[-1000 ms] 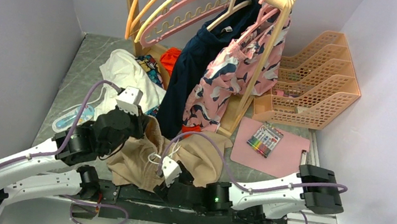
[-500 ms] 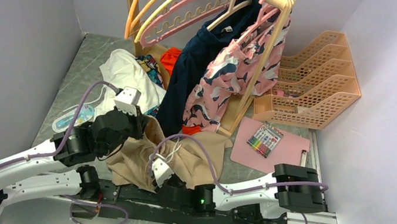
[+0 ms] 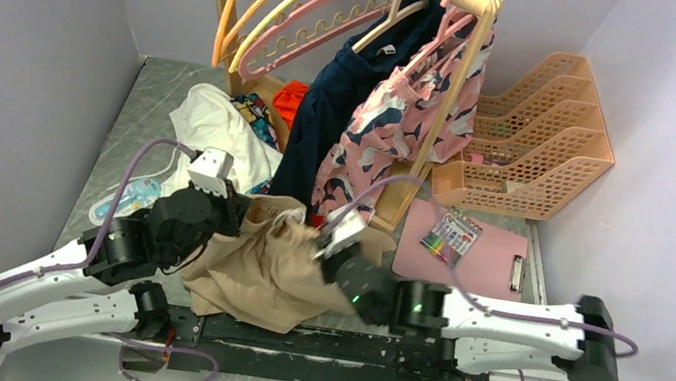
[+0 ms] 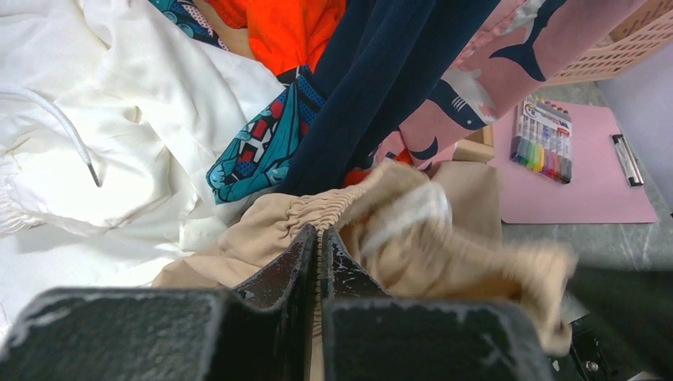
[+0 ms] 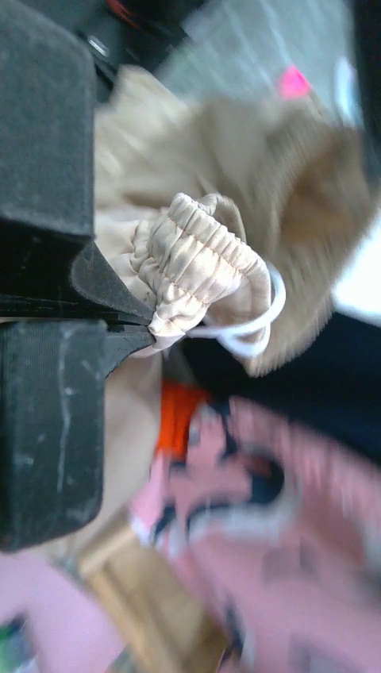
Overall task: Place the shorts on the hanger
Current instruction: Adjust the shorts at the center of the board.
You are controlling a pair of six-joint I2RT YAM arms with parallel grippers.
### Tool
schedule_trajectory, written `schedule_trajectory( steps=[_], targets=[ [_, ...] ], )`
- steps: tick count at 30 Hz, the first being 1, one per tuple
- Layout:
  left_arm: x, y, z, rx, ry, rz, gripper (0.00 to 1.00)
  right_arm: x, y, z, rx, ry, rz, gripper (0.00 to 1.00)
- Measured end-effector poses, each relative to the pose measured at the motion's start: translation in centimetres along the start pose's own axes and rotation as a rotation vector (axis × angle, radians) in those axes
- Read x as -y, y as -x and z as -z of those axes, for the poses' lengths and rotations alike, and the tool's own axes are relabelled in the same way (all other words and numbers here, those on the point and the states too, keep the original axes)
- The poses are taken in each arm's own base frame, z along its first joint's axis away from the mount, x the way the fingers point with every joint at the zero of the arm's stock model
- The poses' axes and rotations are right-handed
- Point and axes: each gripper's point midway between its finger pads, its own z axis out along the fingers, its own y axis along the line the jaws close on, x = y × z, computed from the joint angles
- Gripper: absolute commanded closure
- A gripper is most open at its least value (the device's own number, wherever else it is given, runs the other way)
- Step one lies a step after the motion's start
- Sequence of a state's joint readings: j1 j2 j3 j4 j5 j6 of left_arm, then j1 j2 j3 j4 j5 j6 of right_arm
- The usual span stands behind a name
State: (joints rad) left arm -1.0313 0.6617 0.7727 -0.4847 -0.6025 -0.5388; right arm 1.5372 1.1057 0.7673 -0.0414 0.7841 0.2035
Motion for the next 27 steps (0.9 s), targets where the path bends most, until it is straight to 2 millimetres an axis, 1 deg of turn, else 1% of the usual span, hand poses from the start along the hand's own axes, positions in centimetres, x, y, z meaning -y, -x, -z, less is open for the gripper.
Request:
schedule_trajectory(
  steps=[1,2,3,4,5,6,7,9,11,12,14,16,18,20,22,26,27],
  targets=[
    [0.0,0.1,0.1,0.004,-0.002,0.003,0.93,2.6,1.0,-0.1,0.018,-0.052,-0.041,1.0],
    [0.0,0.2,0.2,0.008,-0.005,0.006,0.93,4.3,1.3,-0.1,0.027,-0.09,-0.066,1.0],
    [0.0,0.4,0.3,0.012,-0.007,0.01,0.93,6.7,1.6,-0.2,0.036,-0.14,-0.106,1.0],
    [0.0,0.5,0.4,0.018,-0.011,0.014,0.93,8.7,1.2,-0.1,0.035,-0.185,-0.142,1.0],
    [0.0,0.6,0.5,0.024,-0.015,0.019,0.93,10.2,0.6,-0.1,0.026,-0.219,-0.174,1.0],
    [0.1,0.7,0.5,0.028,-0.018,0.023,0.93,11.2,-0.4,-0.2,0.007,-0.244,-0.203,1.0],
    [0.1,0.7,0.5,0.032,-0.02,0.028,0.93,11.8,-1.8,-0.2,-0.021,-0.258,-0.228,1.0],
    [0.0,0.3,0.3,0.027,-0.018,0.034,0.93,11.8,-4.6,-0.4,-0.091,-0.265,-0.266,1.0],
    [-0.2,-0.9,-0.3,0.004,-0.005,0.03,0.93,11.5,-7.7,-0.2,-0.17,-0.271,-0.294,1.0],
    [-0.3,-1.7,-0.6,-0.013,0.005,0.025,0.93,11.3,-9.2,-0.1,-0.21,-0.273,-0.312,0.98],
    [-0.6,-3.3,-1.3,-0.05,0.027,0.016,0.93,11.0,-11.3,0.4,-0.268,-0.278,-0.347,0.89],
    [-0.9,-4.8,-1.9,-0.086,0.052,0.009,0.93,10.8,-12.4,0.8,-0.3,-0.279,-0.378,0.77],
    [-1.2,-6.1,-2.4,-0.116,0.073,0.007,0.93,10.5,-12.5,1.0,-0.31,-0.27,-0.408,0.65],
    [-1.4,-6.7,-2.6,-0.133,0.086,0.007,0.93,10.2,-12.1,1.2,-0.301,-0.252,-0.434,0.53],
    [-1.3,-7.1,-2.9,-0.144,0.095,0.012,0.93,10.1,-11.5,1.7,-0.291,-0.232,-0.449,0.44],
    [-1.3,-7.5,-3.1,-0.155,0.104,0.01,0.93,9.5,-9.2,2.2,-0.263,-0.173,-0.464,0.28],
    [-1.3,-7.5,-3.2,-0.156,0.105,0.01,0.93,9.3,-8.5,2.2,-0.255,-0.159,-0.466,0.27]
  ],
)
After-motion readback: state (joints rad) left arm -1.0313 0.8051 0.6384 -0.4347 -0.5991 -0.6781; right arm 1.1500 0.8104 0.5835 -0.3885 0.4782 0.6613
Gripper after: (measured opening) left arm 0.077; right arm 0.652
